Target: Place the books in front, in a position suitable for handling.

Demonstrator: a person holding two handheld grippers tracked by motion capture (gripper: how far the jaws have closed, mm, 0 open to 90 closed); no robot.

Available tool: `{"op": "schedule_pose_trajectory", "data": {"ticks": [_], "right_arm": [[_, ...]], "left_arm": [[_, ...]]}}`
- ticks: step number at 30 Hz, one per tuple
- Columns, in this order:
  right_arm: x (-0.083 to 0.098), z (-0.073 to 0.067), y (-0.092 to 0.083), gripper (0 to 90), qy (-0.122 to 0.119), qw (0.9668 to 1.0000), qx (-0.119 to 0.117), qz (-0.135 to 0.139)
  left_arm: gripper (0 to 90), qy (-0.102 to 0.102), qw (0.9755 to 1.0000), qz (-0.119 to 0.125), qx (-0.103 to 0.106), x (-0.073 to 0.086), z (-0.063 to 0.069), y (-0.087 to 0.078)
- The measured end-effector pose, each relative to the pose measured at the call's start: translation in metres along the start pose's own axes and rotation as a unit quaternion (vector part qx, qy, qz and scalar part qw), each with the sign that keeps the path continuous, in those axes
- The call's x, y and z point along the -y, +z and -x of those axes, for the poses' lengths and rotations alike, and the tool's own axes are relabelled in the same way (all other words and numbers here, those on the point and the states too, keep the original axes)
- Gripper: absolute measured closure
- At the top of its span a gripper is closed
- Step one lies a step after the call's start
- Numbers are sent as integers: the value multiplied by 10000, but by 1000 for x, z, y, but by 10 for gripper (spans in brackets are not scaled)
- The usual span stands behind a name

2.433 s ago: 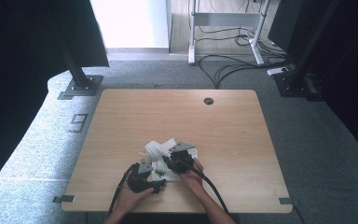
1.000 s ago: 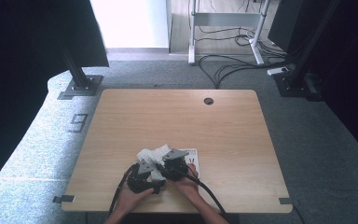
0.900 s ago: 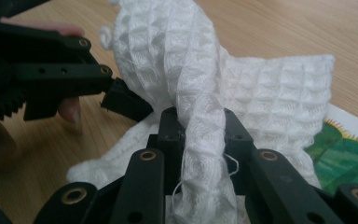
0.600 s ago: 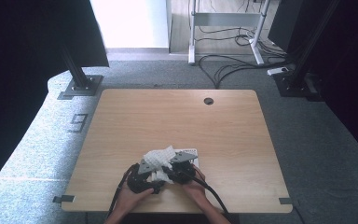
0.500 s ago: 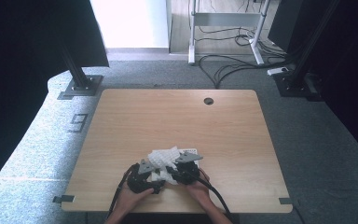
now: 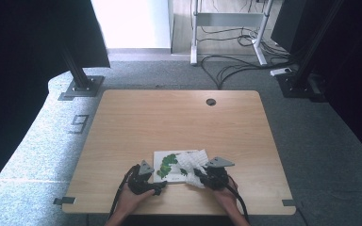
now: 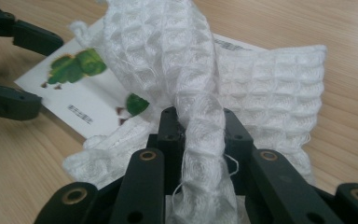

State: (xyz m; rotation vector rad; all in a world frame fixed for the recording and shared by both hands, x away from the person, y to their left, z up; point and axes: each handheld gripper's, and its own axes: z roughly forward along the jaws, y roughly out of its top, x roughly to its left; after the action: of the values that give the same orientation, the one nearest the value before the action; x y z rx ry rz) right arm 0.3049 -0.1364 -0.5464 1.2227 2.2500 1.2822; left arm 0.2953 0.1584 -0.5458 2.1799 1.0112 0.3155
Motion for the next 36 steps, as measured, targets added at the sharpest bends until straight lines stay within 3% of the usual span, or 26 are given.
{"op": "schedule_pose_trajectory", "data": {"ticks": [5,7,9,11,12,14,17,20,21,23,26,27,28,30,31,36], "right_arm": [[3,10,-6,729,123,9998,143,-45],[-3,8,-7,732,-31,9995,299,-12],[-20,-5,-7,735,-131,9995,130,247],[-25,-10,-6,735,-171,9994,65,300],[-38,-27,5,735,-335,9988,-146,329],[-41,-33,11,735,-397,9985,-208,314],[-49,-54,40,733,-546,9974,-450,108],[-46,-63,63,728,-714,9965,-407,-152],[-43,-56,65,728,-571,9974,-414,-119],[-42,-51,62,728,-506,9980,-360,-102],[-34,-34,48,728,-472,9989,-6,-75],[-27,-18,36,728,-331,9994,129,-57],[-27,-18,36,728,-331,9994,129,-57],[-20,-1,26,729,-107,9997,228,-5],[-15,12,18,730,131,9995,283,50],[-13,24,11,730,188,9991,362,83]], "left_arm": [[146,-13,10000,4,5,0,0,0],[146,-14,10000,0,9,0,0,0],[147,-15,10000,3,4,-1,0,1],[147,-6,10000,-2,4,-1,1,1],[148,-6,10000,0,3,-1,1,1],[148,0,10000,0,-6,0,2,1],[149,3,10000,-1,3,0,1,1],[149,21,10000,-7,6,-1,1,1],[149,22,10000,-6,8,-1,1,1],[149,13,10000,0,6,-1,1,1],[148,7,10000,2,15,-1,1,1],[148,14,10000,-4,14,-1,1,1],[148,14,10000,-4,15,-1,1,1],[148,10,10000,-4,13,-1,1,1],[147,8,10000,-2,12,-1,1,1],[148,7,10000,1,24,-1,1,1]]}}
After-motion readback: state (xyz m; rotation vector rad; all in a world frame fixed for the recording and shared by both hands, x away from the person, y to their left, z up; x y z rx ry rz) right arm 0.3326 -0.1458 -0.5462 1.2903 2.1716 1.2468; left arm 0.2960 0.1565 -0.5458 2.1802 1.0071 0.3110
